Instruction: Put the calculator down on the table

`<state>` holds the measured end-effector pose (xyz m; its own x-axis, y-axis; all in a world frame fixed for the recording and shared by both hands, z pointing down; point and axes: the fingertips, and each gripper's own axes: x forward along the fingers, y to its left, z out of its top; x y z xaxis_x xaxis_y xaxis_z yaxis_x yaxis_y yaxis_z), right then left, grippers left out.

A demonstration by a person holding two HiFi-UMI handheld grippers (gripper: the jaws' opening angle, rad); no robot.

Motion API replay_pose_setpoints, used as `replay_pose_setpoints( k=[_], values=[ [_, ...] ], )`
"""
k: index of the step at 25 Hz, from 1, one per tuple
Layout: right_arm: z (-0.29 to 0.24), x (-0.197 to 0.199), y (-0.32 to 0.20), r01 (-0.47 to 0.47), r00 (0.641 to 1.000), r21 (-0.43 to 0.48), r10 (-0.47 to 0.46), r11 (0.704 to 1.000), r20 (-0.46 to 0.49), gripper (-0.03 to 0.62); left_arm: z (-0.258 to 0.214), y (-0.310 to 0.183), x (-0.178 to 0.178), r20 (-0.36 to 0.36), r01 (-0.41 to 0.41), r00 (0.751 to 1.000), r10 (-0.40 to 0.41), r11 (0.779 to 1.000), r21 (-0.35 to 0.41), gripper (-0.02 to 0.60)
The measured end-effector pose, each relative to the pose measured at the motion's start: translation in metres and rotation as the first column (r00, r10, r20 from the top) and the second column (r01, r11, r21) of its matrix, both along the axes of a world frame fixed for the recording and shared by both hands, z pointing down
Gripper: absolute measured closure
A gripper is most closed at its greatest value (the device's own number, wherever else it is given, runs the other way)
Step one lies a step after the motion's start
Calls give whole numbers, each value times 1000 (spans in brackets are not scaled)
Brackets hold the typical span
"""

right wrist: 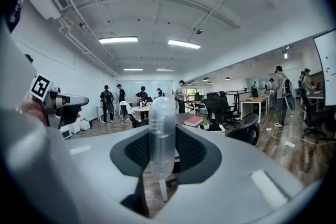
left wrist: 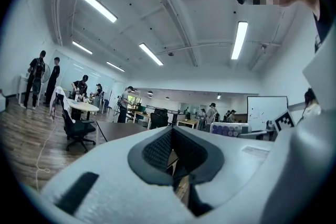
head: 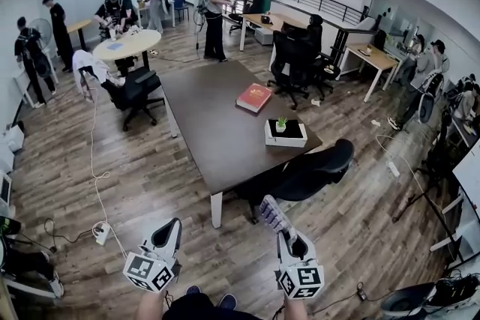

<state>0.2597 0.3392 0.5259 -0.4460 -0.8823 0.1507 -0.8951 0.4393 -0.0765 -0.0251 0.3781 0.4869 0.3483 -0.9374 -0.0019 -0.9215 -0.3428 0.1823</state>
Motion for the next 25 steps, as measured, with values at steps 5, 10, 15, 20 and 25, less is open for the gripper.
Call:
replay_pose_setpoints(
  k=[5, 10, 15, 20, 25],
  values=[
    [2, 6, 2, 27, 1000, -10, -27, 1000, 16, 477, 4, 13, 7, 37, 33, 999, -33, 999, -11, 584],
    [2, 12, -3, 28, 999, -4, -28, 1000, 24, 477, 6, 13, 11, 26, 35, 999, -35, 999, -16, 584],
    [5, 14, -16, 16, 999, -1, -16, 1000, 28, 477, 15, -3, 17, 22, 14, 1000, -14, 1000, -21, 584],
    [2, 13, -43, 3, 1000, 10, -3, 1000, 22, 477, 13, -37, 17, 6, 2, 1000, -2, 1000, -2, 584],
    [-5, 7, -73, -6, 1000, 22, 5, 1000, 26, 477, 10, -78, 7, -48, -12, 999, 12, 1000, 0, 584]
  ],
)
